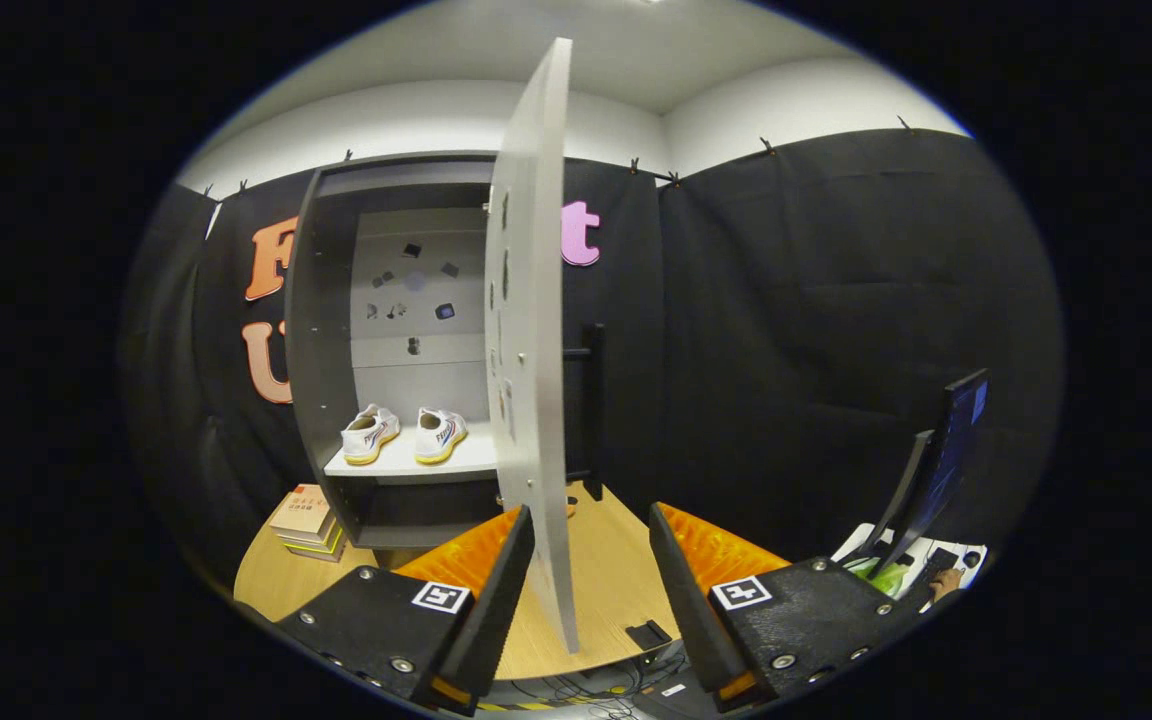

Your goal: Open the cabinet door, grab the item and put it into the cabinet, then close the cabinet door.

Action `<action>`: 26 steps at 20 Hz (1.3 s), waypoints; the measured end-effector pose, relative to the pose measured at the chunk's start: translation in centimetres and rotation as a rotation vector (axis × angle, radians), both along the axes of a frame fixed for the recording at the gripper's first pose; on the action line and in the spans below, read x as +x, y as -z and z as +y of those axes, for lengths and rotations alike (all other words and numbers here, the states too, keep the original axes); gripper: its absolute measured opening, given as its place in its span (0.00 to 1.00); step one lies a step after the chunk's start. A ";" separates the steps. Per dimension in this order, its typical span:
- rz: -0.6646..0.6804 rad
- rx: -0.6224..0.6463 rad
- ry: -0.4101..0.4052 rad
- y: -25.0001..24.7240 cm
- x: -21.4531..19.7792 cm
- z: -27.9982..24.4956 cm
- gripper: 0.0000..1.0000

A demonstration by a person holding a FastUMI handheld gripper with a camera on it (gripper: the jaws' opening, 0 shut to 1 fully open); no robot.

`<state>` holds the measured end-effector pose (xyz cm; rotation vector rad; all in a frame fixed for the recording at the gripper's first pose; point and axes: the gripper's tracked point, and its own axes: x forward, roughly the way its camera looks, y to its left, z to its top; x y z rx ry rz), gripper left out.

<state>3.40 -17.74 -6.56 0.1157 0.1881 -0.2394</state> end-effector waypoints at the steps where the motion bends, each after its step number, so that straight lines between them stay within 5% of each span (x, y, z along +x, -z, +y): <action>1: 0.006 0.013 0.001 0.6 0.7 -0.8 0.74; 6: -0.005 0.056 -0.015 1.7 3.9 -2.6 0.76; 18: -0.020 0.008 -0.048 1.4 3.5 0.2 0.75; 26: -0.047 0.027 -0.232 0.3 4.2 8.8 0.75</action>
